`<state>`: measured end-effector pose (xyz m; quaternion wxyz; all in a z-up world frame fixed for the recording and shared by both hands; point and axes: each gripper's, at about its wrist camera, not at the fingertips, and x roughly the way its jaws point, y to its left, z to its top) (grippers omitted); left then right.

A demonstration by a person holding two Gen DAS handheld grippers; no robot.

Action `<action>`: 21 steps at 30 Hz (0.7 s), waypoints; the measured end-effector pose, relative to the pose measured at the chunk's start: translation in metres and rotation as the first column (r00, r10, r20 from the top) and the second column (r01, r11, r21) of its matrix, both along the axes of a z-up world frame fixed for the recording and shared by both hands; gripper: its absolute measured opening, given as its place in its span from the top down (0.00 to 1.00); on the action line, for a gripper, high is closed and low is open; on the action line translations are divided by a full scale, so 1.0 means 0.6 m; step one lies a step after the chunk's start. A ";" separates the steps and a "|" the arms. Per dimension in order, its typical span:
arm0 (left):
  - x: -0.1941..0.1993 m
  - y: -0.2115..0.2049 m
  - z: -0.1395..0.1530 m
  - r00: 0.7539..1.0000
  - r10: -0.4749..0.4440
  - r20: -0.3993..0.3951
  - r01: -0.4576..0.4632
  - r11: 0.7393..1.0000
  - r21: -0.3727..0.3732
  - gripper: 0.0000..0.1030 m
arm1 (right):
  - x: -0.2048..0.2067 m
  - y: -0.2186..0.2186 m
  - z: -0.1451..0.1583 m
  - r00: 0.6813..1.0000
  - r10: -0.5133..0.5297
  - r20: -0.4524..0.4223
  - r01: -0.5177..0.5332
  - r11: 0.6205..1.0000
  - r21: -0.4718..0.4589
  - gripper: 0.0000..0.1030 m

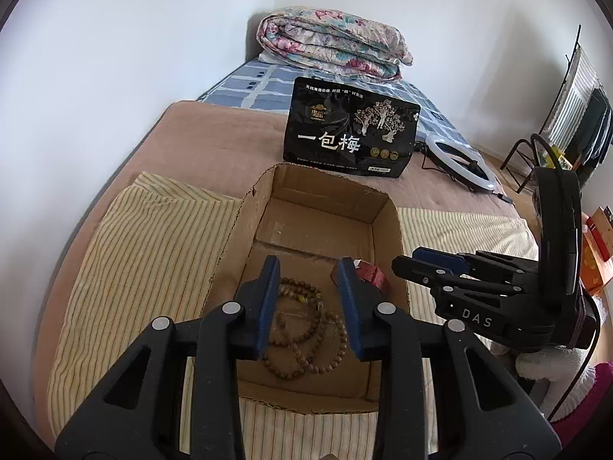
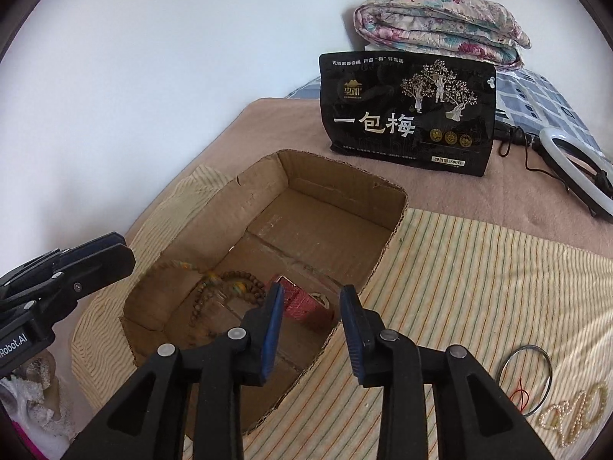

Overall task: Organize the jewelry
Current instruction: 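Carry the mala and watch into the cardboard box and open both grippers, then move both tools back over the bed toward the pearls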

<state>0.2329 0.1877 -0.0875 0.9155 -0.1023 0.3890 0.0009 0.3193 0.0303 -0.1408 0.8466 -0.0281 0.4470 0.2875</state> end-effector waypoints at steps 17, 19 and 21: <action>-0.029 -0.042 0.033 0.999 -0.035 0.038 0.035 0.999 0.009 0.69 | -0.046 -0.082 0.080 0.989 -0.078 0.126 0.077 0.997 0.012 0.23; -0.034 -0.055 0.039 0.998 -0.048 0.050 0.047 0.999 0.014 0.69 | -0.052 -0.102 0.092 0.985 -0.093 0.142 0.091 0.996 0.020 0.17; -0.038 -0.069 0.044 0.996 -0.062 0.059 0.061 0.998 0.011 0.69 | -0.058 -0.127 0.103 0.983 -0.110 0.150 0.105 0.994 0.036 0.13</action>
